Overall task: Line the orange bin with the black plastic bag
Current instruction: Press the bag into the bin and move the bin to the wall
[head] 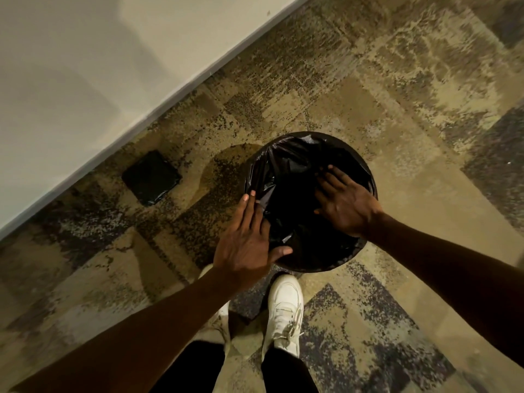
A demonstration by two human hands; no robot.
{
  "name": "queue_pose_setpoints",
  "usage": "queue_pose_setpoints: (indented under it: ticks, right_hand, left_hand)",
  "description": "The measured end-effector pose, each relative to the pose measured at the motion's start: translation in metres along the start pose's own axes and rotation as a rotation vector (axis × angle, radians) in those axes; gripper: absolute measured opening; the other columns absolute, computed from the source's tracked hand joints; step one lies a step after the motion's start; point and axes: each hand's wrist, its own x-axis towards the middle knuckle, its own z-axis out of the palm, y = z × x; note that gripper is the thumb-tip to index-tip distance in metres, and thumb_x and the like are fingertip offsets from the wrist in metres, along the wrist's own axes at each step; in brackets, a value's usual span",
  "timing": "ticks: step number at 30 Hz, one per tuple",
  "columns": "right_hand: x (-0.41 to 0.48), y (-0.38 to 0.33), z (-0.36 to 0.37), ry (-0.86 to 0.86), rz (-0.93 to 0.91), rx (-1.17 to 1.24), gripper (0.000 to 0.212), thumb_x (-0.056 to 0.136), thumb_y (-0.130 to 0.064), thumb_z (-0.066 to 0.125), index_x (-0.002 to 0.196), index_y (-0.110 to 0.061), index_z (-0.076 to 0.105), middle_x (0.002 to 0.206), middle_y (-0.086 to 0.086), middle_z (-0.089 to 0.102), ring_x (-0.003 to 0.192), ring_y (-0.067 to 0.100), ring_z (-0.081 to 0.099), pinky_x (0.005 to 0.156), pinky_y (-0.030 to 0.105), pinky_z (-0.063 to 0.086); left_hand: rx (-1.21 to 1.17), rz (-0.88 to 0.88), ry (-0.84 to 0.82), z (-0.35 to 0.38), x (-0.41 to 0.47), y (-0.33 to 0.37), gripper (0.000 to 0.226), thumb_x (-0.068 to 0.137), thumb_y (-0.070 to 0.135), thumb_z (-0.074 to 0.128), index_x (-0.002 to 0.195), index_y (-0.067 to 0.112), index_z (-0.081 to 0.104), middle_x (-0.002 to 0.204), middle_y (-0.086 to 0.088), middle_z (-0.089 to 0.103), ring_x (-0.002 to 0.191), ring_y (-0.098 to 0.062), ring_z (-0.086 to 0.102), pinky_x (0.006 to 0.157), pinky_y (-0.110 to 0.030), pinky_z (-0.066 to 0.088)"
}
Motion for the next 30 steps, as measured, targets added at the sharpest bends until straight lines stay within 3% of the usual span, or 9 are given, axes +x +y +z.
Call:
queue_pose_setpoints:
  ticks: [4, 7, 9, 12, 16, 21, 24, 27, 30]
  right_hand:
    - [-0.019, -0.039, -0.004, 0.072, -0.042, 0.006, 0.056, 0.097, -0.030, 0.035, 0.127, 0.003, 0.070, 0.141, 0.035, 0.060, 0.142, 0.050, 0.049, 0.125, 0.061, 0.028]
    - [-0.035, -0.062, 0.001, -0.067, 0.014, 0.047, 0.057, 0.096, -0.034, 0.035, 0.131, -0.003, 0.067, 0.140, 0.031, 0.059, 0.139, 0.049, 0.047, 0.122, 0.063, 0.028]
    - [-0.041, -0.068, 0.004, -0.151, 0.097, 0.068, 0.063, 0.099, -0.038, 0.022, 0.143, -0.009, 0.056, 0.144, 0.024, 0.055, 0.135, 0.044, 0.046, 0.117, 0.058, 0.030]
    - [-0.045, -0.069, 0.007, -0.143, 0.202, 0.124, 0.065, 0.107, -0.052, 0.017, 0.145, -0.013, 0.052, 0.141, 0.017, 0.058, 0.124, 0.037, 0.052, 0.104, 0.052, 0.036]
    - [-0.044, -0.060, 0.013, -0.192, 0.248, 0.207, 0.065, 0.108, -0.060, 0.021, 0.140, -0.012, 0.052, 0.131, 0.014, 0.068, 0.123, 0.033, 0.060, 0.108, 0.048, 0.036]
    - [-0.050, -0.063, 0.009, 0.012, 0.344, 0.338, 0.054, 0.105, -0.057, 0.034, 0.113, -0.013, 0.065, 0.107, 0.015, 0.076, 0.104, 0.037, 0.069, 0.098, 0.049, 0.044]
    - [-0.060, -0.072, 0.009, 0.179, 0.473, 0.411, 0.036, 0.100, -0.041, 0.051, 0.108, -0.011, 0.069, 0.105, 0.015, 0.072, 0.100, 0.038, 0.064, 0.090, 0.047, 0.047]
    - [-0.073, -0.077, 0.006, 0.513, 0.725, 0.582, 0.025, 0.099, -0.028, 0.061, 0.114, -0.009, 0.070, 0.114, 0.015, 0.066, 0.106, 0.037, 0.057, 0.086, 0.045, 0.042]
    - [-0.081, -0.080, 0.004, 0.713, 1.077, 0.829, 0.037, 0.095, -0.033, 0.075, 0.123, -0.012, 0.064, 0.124, 0.015, 0.059, 0.112, 0.035, 0.055, 0.085, 0.044, 0.046]
  left_hand:
    - [-0.071, 0.116, 0.121, -0.005, 0.002, 0.014, 0.107, 0.101, 0.080, 0.013, 0.147, -0.008, 0.053, 0.165, -0.031, 0.039, 0.164, -0.043, 0.016, 0.135, -0.054, 0.006]
    - [-0.087, 0.220, 0.086, -0.008, 0.004, 0.028, 0.110, 0.098, 0.084, 0.014, 0.148, -0.007, 0.052, 0.164, -0.028, 0.043, 0.163, -0.040, 0.021, 0.135, -0.053, 0.006]
    - [-0.090, 0.249, 0.052, -0.008, 0.005, 0.034, 0.114, 0.094, 0.087, 0.013, 0.142, -0.006, 0.058, 0.155, -0.027, 0.054, 0.159, -0.039, 0.030, 0.135, -0.053, 0.006]
    - [-0.110, 0.228, -0.016, -0.007, 0.003, 0.041, 0.119, 0.087, 0.094, 0.013, 0.136, -0.002, 0.063, 0.147, -0.024, 0.063, 0.152, -0.039, 0.041, 0.133, -0.057, 0.009]
    - [-0.101, 0.195, -0.078, -0.006, 0.002, 0.041, 0.130, 0.077, 0.099, 0.002, 0.142, 0.004, 0.060, 0.151, -0.021, 0.061, 0.148, -0.036, 0.046, 0.130, -0.059, 0.014]
    - [-0.103, 0.162, -0.097, -0.008, 0.000, 0.033, 0.130, 0.077, 0.100, 0.001, 0.148, 0.007, 0.056, 0.157, -0.016, 0.056, 0.152, -0.033, 0.042, 0.131, -0.057, 0.011]
    - [-0.129, 0.163, -0.007, -0.014, -0.002, 0.029, 0.119, 0.082, 0.098, 0.009, 0.138, 0.009, 0.064, 0.144, -0.013, 0.063, 0.139, -0.033, 0.049, 0.127, -0.052, 0.023]
    - [-0.222, 0.086, 0.219, -0.019, 0.000, 0.019, 0.093, 0.093, 0.088, 0.026, 0.119, 0.011, 0.072, 0.131, -0.010, 0.066, 0.126, -0.032, 0.055, 0.111, -0.049, 0.040]
    - [-0.342, -0.203, 0.420, -0.022, 0.009, 0.009, 0.053, 0.099, 0.064, 0.050, 0.118, 0.016, 0.062, 0.127, -0.009, 0.058, 0.118, -0.029, 0.055, 0.096, -0.045, 0.049]
